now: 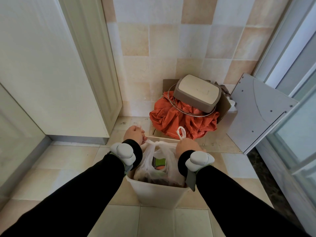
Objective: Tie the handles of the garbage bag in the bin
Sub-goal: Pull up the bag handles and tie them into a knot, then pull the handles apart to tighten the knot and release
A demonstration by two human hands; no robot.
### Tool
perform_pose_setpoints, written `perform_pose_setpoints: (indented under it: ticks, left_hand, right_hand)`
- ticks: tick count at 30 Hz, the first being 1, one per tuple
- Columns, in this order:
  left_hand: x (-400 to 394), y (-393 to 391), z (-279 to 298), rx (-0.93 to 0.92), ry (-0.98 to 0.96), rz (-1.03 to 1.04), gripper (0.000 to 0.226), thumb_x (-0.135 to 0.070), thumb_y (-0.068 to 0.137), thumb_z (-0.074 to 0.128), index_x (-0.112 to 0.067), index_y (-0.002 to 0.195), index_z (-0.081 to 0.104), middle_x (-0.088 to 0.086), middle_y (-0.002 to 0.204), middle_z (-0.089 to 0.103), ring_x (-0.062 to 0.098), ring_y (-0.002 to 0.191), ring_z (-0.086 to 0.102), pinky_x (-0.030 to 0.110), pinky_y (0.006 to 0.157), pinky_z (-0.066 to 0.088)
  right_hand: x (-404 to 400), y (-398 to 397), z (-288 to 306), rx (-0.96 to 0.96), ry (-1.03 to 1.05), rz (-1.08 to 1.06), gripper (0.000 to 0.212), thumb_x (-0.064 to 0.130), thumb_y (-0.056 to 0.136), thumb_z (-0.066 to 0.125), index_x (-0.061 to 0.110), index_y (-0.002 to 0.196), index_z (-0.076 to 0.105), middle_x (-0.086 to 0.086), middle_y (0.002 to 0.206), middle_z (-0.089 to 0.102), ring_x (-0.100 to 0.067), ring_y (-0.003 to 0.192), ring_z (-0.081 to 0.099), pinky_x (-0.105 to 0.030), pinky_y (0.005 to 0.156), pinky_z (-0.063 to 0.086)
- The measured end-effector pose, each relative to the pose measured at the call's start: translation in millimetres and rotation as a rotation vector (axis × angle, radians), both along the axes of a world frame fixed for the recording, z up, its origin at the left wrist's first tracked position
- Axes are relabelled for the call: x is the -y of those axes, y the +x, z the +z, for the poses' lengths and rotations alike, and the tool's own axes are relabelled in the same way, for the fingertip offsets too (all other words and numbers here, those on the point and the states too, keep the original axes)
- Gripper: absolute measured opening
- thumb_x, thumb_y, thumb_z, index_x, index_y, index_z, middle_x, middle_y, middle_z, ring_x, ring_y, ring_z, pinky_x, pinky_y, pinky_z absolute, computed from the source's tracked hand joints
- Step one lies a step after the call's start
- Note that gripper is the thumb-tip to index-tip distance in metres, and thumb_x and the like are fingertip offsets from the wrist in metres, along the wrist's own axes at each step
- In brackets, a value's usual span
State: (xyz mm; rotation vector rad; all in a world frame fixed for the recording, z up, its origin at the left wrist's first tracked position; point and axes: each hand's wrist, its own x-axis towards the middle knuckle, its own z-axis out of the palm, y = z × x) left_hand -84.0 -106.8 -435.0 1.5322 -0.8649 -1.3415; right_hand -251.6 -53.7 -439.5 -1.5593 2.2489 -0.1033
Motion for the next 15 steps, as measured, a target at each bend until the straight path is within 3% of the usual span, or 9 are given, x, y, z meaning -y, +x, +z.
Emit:
perform_pose_setpoints:
  ticks: [6,10,13,15]
  left_hand:
    - [-1,2,-1,0.060,-0.017,0.042,0.036,-0.020,0.097,0.033,-0.010,0.064,0.042,0.006,0.059,0.040,0.018,0.047,0.038,0.025,0.048,0.037]
    - [-2,11,-3,0.068,-0.041,0.101,0.036,-0.021,0.098,0.034,-0.008,0.065,0.043,0.006,0.058,0.040,0.017,0.049,0.036,0.029,0.055,0.039]
    - [-1,22,-6,0.138,-0.063,0.125,0.038,-0.022,0.098,0.033,-0.010,0.063,0.040,0.006,0.057,0.039,0.019,0.048,0.037,0.022,0.043,0.038]
    - [-1,29,-9,0.162,-0.070,0.146,0.039,-0.022,0.098,0.034,-0.010,0.061,0.040,0.006,0.057,0.040,0.020,0.047,0.038,0.020,0.036,0.035]
  right_hand:
    - [-1,-11,-7,0.008,0.009,-0.039,0.031,0.013,0.089,0.035,0.007,0.104,0.062,-0.012,0.112,0.064,-0.030,0.102,0.061,-0.038,0.090,0.046]
    - [-6,-22,-13,-0.031,-0.005,-0.014,0.031,0.012,0.089,0.036,0.006,0.105,0.062,-0.012,0.113,0.065,-0.029,0.101,0.062,-0.031,0.075,0.044]
    - [-11,-31,-18,-0.072,-0.001,-0.043,0.032,0.016,0.090,0.035,0.008,0.106,0.062,-0.013,0.117,0.063,-0.032,0.107,0.060,-0.042,0.093,0.047]
    - [-13,-36,-21,-0.073,-0.012,-0.089,0.028,0.019,0.090,0.036,0.009,0.100,0.061,-0.013,0.115,0.064,-0.033,0.106,0.060,-0.048,0.096,0.045]
